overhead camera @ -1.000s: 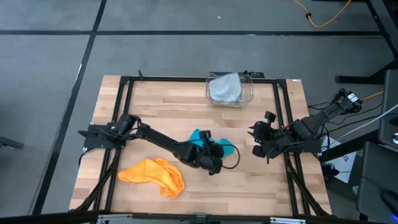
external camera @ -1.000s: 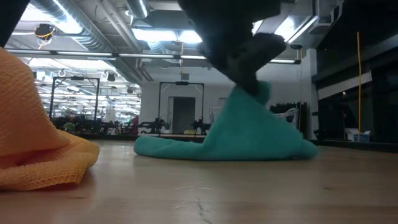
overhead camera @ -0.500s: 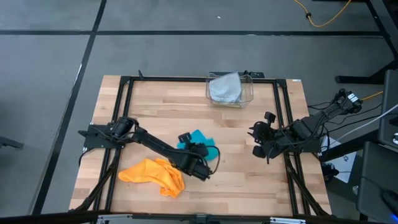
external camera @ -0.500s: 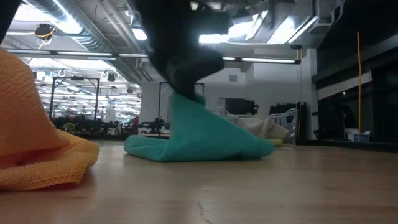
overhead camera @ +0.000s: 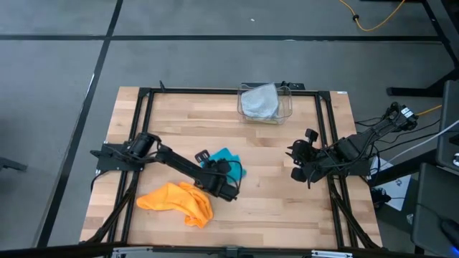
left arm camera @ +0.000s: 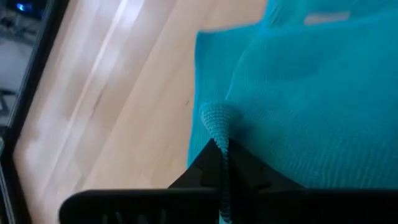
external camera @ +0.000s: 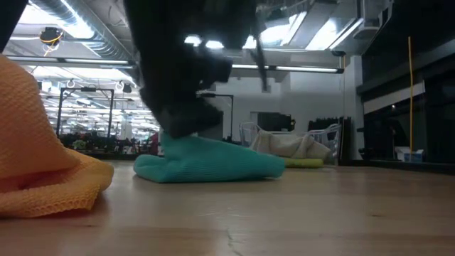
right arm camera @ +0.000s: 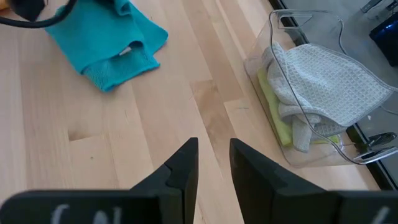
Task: Fold microfiber towels
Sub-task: Fold the blue microfiber towel, then put the blue microfiber towel into the transparent bin
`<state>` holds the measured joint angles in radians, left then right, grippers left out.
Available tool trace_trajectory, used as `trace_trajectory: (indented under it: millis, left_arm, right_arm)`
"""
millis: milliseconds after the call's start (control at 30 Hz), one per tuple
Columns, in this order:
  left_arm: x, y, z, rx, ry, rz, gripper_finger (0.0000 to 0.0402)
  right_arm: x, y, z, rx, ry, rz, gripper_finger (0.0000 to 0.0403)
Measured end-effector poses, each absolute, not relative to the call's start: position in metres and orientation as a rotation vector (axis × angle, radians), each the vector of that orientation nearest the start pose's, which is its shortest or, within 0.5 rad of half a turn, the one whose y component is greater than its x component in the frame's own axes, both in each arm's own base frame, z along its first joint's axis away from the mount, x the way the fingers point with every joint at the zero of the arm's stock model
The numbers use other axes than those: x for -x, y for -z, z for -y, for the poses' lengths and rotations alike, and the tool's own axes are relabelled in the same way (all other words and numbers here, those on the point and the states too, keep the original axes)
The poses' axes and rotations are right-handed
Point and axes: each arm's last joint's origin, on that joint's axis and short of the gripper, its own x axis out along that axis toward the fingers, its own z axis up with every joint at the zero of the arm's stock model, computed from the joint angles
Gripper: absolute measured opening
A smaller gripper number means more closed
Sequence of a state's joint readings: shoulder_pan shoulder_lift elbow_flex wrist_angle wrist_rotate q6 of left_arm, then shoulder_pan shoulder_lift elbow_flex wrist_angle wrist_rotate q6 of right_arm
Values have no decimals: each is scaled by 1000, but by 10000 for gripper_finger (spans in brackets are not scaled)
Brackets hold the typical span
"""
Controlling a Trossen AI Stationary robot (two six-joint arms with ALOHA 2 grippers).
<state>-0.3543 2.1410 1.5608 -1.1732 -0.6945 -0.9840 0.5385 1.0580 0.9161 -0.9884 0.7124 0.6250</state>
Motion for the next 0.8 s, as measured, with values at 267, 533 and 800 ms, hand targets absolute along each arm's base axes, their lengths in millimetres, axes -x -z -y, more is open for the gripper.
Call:
trace_trajectory:
  millis: [267, 533, 800]
  left_arm:
    - [-352, -144, 106, -145, -984, -1242, 68]
    - [-339, -183, 110, -221, -1093, -1256, 130]
    - [-353, -219, 136, -65, -930, -1114, 133]
  right_arm:
    - [-164, -277, -76, 81, 422, -808, 94]
    - [-164, -277, -76, 76, 417, -812, 94]
    - [-164, -277, -77, 66, 402, -824, 94]
